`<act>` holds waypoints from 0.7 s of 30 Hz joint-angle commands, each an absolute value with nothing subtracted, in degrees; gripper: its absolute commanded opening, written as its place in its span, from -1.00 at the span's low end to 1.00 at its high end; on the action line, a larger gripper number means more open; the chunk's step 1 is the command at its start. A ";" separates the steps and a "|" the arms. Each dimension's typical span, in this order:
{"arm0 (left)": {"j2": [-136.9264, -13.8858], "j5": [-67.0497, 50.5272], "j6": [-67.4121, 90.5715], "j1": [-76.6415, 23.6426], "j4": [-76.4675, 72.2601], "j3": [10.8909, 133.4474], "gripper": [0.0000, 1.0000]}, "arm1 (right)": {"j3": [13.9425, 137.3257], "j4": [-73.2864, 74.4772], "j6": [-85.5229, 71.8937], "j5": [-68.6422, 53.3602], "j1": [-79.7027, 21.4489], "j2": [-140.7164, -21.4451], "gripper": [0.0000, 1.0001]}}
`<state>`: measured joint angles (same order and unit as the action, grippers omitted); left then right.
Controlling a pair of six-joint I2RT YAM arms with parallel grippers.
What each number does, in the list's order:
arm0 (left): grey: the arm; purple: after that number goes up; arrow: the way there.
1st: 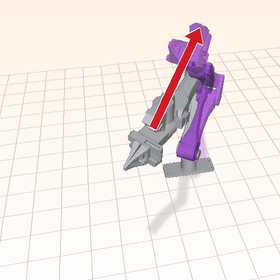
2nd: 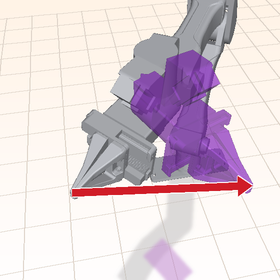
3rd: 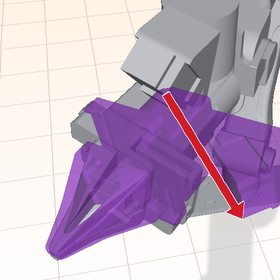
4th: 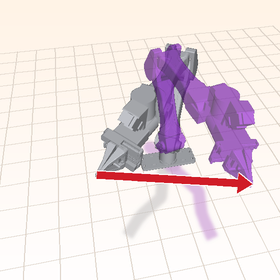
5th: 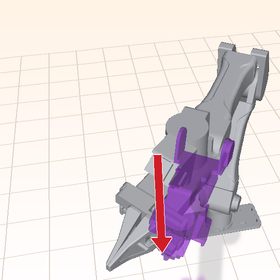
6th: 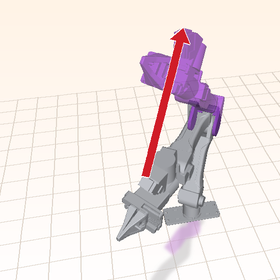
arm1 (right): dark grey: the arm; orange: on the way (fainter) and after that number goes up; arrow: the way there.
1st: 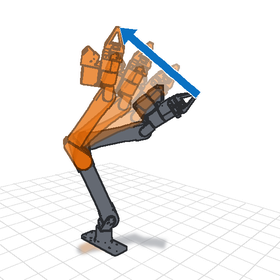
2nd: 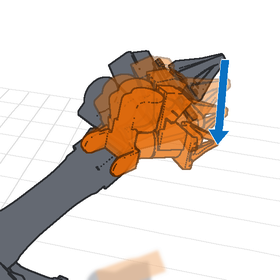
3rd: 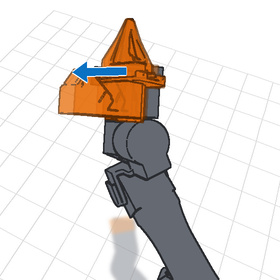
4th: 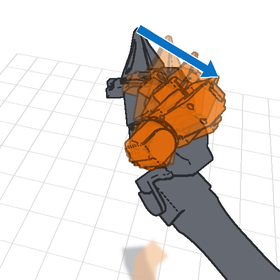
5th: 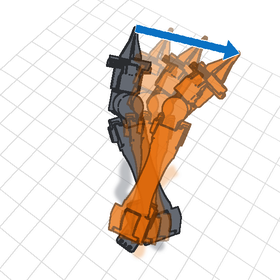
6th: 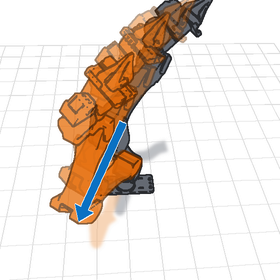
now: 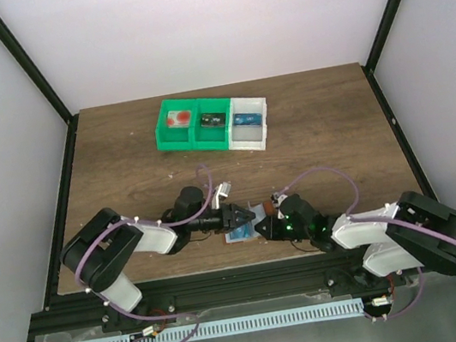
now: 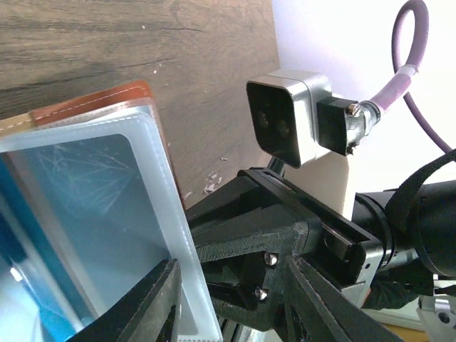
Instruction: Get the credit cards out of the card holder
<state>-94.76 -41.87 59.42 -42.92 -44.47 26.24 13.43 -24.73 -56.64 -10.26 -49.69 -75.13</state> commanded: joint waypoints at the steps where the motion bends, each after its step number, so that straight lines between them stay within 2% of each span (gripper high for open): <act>1: -96.62 -41.59 59.50 -44.00 -47.06 28.23 -0.16 | 12.60 -19.25 -56.89 -4.83 -50.10 -70.22 -0.72; 15: -93.62 -37.04 54.64 -44.26 -39.80 29.31 -0.15 | 11.39 -5.04 -57.39 4.89 -50.10 -51.17 -0.48; 21: -94.30 -35.62 53.38 -44.01 -38.69 27.46 -0.09 | 14.00 -4.40 -53.33 3.11 -50.10 -53.55 -0.35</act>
